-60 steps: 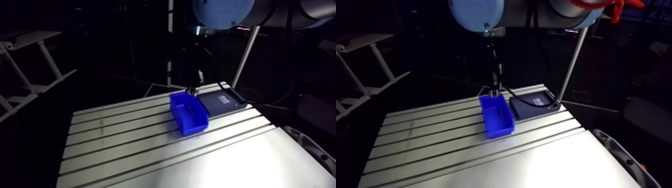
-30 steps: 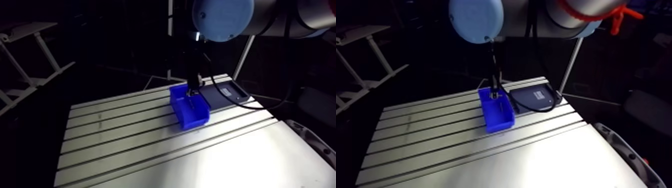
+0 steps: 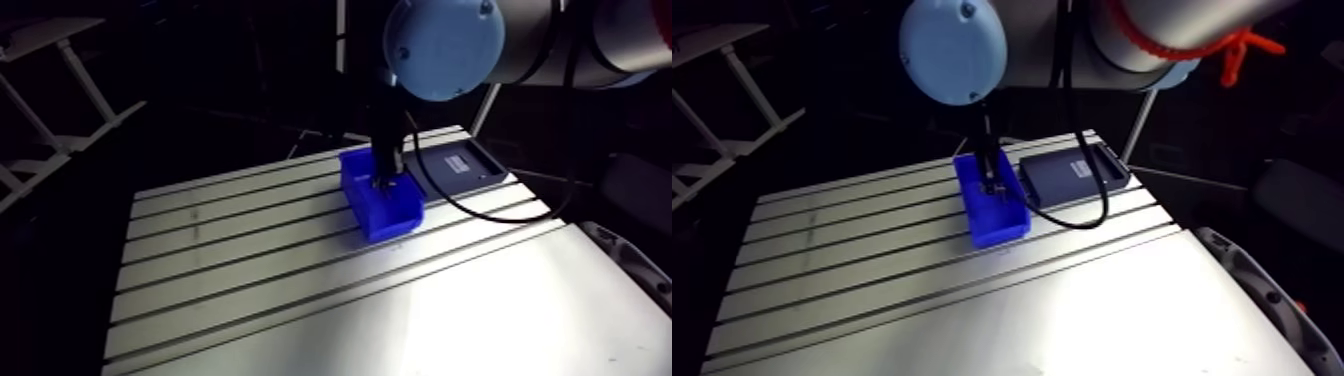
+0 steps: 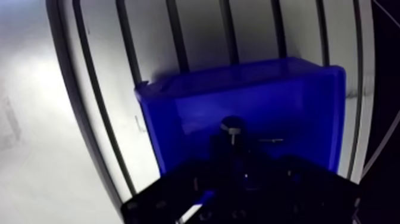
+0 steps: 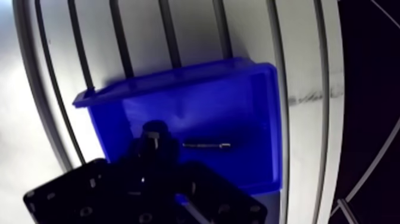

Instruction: Pick up the M10 bolt from the tray and put it into the blue bin.

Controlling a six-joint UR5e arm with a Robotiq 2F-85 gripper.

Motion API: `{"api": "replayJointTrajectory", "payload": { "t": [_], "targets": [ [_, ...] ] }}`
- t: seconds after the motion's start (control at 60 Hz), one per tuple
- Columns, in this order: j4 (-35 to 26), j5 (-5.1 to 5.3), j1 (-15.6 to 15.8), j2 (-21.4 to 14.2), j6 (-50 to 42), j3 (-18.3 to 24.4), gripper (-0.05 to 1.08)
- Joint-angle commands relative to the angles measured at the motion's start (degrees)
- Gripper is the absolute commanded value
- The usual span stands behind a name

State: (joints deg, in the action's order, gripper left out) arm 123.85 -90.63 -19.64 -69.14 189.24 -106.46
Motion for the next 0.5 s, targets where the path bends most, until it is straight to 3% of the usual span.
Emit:
{"api": "replayJointTrajectory", "payload": {
  "t": [0.017, 0.5],
  "targets": [
    [2.0, -0.03, 0.1, 1.7, -1.1, -0.3, 1.01],
    [3.6, -0.03, 0.4, 3.9, -3.0, -0.3, 1.0]
  ]
}}
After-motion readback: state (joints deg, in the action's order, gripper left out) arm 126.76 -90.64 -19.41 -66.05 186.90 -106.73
